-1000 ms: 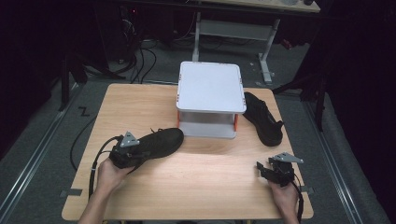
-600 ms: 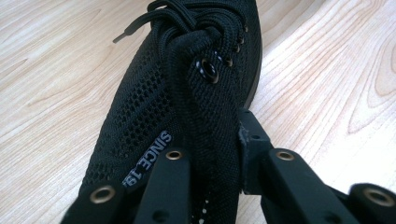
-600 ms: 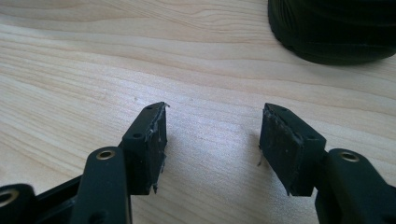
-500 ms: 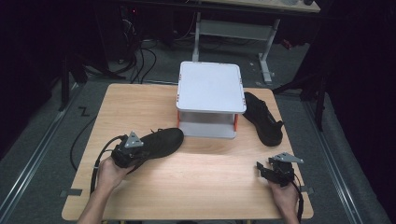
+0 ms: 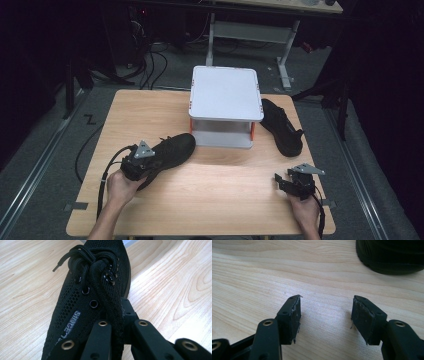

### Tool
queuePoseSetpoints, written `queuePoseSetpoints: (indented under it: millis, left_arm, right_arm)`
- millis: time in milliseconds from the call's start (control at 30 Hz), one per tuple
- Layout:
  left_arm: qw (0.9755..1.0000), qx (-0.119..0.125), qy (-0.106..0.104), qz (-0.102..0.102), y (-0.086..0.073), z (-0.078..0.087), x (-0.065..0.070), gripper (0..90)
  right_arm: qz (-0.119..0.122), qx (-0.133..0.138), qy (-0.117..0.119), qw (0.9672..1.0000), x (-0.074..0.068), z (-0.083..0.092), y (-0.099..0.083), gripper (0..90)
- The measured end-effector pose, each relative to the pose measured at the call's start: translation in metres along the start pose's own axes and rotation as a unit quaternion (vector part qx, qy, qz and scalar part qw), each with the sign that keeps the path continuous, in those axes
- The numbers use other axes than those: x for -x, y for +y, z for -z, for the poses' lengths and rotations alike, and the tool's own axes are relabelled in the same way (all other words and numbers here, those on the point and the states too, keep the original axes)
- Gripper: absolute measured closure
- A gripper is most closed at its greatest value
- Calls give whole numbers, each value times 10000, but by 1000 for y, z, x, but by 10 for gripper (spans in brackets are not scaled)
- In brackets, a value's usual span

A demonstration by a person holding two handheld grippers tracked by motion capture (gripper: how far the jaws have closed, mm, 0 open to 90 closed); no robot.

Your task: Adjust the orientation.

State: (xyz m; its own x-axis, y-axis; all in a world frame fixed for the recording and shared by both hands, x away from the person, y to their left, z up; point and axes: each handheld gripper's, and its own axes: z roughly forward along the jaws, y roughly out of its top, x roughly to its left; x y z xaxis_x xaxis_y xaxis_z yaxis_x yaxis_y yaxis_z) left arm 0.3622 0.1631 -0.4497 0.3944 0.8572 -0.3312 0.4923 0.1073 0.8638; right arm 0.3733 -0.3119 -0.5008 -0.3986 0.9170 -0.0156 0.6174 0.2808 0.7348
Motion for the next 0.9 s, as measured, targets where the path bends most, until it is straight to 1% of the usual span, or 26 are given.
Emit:
queuePoseSetpoints:
  millis: [233,333,533,600,667,733,833,867,900]
  left_arm:
    - [9999,93,100,86,1,3,8,885]
    - [9998,112,128,83,1,4,12,884]
    - [9995,194,184,178,3,9,20,885]
    - [9994,204,201,180,3,9,23,885]
    - [9994,217,198,171,3,10,26,885]
    - [9992,240,169,257,3,10,32,885]
    - [9994,191,153,262,3,10,36,885]
    - [9993,197,150,294,3,9,38,885]
    - [9993,174,150,291,3,8,42,885]
  right_arm:
    - [8,-2,11,10000,0,0,0,401]
    - [11,-5,10,10000,0,0,0,399]
    - [15,-8,11,10000,0,0,0,396]
    - [18,-3,9,10000,0,0,0,425]
    - [-12,40,-36,10000,1,2,-1,492]
    - [-69,49,-26,10000,2,3,-2,517]
    - [-69,81,2,9999,2,4,-2,531]
    - [-69,81,2,9999,2,4,-2,531]
    - [44,108,22,9999,0,4,-3,539]
